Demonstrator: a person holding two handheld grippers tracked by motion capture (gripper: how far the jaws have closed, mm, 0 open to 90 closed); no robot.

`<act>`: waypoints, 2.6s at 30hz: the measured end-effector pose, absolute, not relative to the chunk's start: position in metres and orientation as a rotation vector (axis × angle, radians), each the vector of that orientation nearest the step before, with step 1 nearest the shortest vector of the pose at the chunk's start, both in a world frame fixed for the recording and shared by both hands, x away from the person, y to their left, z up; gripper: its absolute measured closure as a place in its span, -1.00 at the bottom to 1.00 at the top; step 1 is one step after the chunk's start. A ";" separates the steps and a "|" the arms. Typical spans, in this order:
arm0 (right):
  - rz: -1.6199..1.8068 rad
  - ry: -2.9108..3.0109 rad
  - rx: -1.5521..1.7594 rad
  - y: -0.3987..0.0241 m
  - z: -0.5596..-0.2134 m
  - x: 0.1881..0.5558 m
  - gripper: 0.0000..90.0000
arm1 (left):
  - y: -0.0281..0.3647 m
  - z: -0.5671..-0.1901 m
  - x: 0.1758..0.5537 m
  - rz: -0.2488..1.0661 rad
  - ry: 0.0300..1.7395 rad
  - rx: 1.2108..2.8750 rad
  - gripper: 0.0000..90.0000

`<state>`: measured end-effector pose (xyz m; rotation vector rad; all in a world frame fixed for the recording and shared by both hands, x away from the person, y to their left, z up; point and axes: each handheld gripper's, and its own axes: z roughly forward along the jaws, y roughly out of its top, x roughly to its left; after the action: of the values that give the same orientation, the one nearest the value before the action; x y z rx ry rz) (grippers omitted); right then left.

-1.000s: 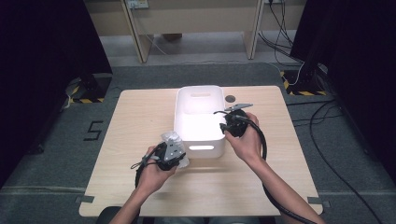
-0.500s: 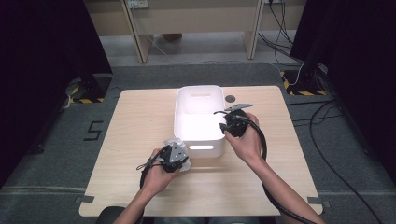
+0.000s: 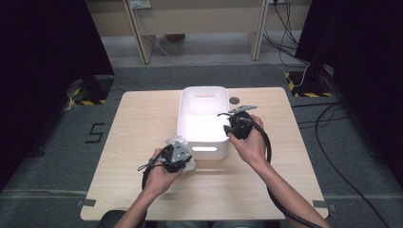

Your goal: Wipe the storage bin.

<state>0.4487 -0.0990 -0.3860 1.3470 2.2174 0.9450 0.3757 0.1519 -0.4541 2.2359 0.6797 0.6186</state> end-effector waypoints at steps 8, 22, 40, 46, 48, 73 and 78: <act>0.943 2.217 1.340 -0.099 -0.386 0.449 0.52 | 0.150 -0.434 0.373 0.642 0.659 2.208 0.82; 0.943 2.220 1.337 -0.099 -0.386 0.449 0.52 | 0.146 -0.417 0.371 0.660 0.638 2.185 0.82; 0.945 2.220 1.333 -0.097 -0.386 0.449 0.51 | 0.136 -0.443 0.376 0.623 0.632 2.246 0.82; 0.944 2.216 1.333 -0.097 -0.386 0.449 0.51 | 0.134 -0.449 0.378 0.617 0.637 2.249 0.82; 0.944 2.215 1.333 -0.097 -0.386 0.449 0.51 | 0.133 -0.451 0.378 0.616 0.634 2.257 0.82; 0.942 2.208 1.333 -0.097 -0.386 0.449 0.50 | 0.124 -0.471 0.384 0.580 0.652 2.264 0.82; 0.946 2.209 1.326 -0.097 -0.386 0.449 0.50 | 0.121 -0.458 0.380 0.580 0.636 2.232 0.82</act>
<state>0.4495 -0.0967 -0.3864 1.3255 2.2094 0.9463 0.3803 0.1212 -0.4576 2.2319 0.6364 0.5801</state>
